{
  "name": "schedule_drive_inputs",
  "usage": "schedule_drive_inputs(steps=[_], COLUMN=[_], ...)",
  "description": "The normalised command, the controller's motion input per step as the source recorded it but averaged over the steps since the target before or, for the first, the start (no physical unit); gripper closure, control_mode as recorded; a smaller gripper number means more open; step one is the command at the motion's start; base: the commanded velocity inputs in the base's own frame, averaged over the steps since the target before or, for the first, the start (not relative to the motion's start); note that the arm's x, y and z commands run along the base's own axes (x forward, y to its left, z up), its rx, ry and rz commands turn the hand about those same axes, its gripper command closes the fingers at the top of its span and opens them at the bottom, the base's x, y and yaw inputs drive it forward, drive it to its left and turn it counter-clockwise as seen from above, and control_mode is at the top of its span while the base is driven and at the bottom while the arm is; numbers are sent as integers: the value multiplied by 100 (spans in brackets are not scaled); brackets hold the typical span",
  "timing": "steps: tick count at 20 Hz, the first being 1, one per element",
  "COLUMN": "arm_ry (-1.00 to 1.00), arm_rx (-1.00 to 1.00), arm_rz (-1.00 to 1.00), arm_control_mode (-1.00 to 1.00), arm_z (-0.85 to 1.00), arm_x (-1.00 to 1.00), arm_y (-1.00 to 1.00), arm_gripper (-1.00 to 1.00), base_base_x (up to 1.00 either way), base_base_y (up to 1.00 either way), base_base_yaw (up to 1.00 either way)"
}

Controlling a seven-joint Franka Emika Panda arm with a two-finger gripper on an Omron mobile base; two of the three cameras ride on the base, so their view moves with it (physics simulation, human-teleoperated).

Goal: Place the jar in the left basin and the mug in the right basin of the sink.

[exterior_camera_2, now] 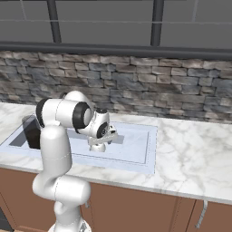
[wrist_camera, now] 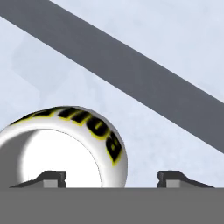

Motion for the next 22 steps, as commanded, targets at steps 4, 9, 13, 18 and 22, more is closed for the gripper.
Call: schedule_drive_inputs(steps=[4,9,13,18,22], arm_ry=[0,0,0,0,0], arm_rx=[0,0,0,1,2], arm_rz=[0,0,0,0,0], arm_control_mode=[-100,-100,-100,-100,-100], arm_z=[0,5,18,32,43], arm_x=[0,0,0,0,0], arm_y=[0,0,-2,-6,-10], arm_gripper=[-100,-100,-100,-100,-100], base_base_x=[0,0,0,0,0], base_base_y=[0,0,0,0,0], base_base_yaw=[0,0,0,0,0])
